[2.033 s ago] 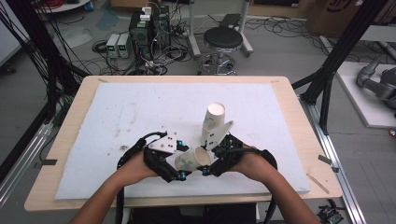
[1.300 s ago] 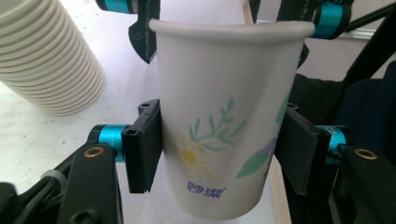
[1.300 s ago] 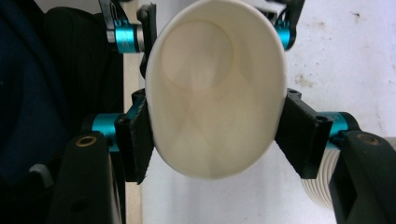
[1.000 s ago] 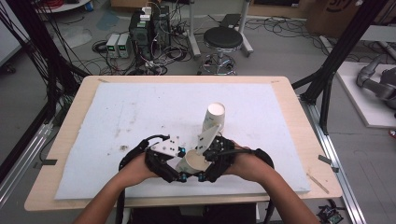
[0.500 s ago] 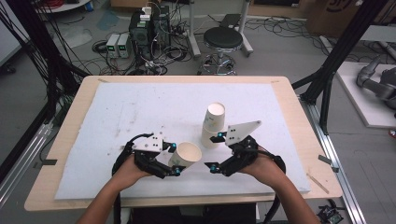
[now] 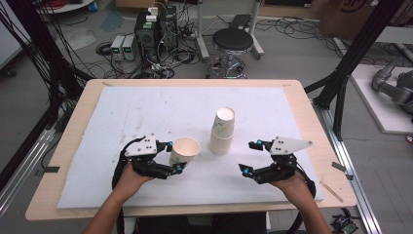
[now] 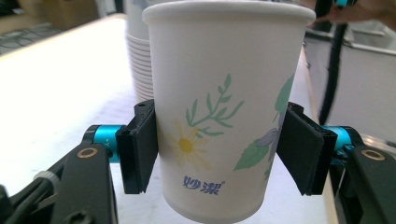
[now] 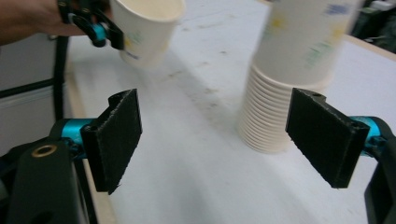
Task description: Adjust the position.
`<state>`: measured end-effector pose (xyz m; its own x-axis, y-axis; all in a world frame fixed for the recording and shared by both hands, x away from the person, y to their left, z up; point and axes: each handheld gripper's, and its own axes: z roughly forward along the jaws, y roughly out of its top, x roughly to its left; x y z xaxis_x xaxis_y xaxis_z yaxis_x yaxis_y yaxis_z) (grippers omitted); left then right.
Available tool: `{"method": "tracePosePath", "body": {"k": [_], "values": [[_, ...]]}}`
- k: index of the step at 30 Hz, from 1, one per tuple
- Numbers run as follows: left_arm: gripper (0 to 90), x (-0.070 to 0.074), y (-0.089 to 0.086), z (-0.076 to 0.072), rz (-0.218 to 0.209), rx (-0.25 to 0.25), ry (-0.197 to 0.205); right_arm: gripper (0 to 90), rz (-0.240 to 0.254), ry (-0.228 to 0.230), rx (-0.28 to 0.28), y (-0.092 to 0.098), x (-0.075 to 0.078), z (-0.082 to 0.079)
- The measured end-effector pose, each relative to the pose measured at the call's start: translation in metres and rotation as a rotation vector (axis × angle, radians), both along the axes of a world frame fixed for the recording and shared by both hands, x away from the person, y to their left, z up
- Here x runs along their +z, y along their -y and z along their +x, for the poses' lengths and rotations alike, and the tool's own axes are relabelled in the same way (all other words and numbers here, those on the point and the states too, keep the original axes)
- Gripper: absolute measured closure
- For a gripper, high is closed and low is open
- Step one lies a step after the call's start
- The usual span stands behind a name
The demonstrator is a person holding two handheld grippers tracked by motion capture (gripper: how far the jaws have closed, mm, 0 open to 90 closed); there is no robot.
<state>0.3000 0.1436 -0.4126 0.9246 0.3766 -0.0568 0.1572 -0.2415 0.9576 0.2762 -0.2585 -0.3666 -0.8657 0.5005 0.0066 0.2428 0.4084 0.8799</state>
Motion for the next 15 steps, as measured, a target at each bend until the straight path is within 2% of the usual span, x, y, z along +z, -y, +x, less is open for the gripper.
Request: {"method": "tracePosePath", "body": {"k": [5,10,15], "values": [[34.6,0.0,-0.012,0.001,-0.04,0.071,0.03,18.9,0.069,0.015,-0.099,0.023,-0.012,-0.001],[34.6,0.002,-0.023,0.002,-0.088,0.148,0.058,18.9,0.076,0.026,-0.156,0.037,-0.014,-0.001],[34.6,0.002,-0.036,0.002,-0.118,0.223,0.093,18.8,0.058,0.052,-0.197,0.045,-0.013,-0.001]]}}
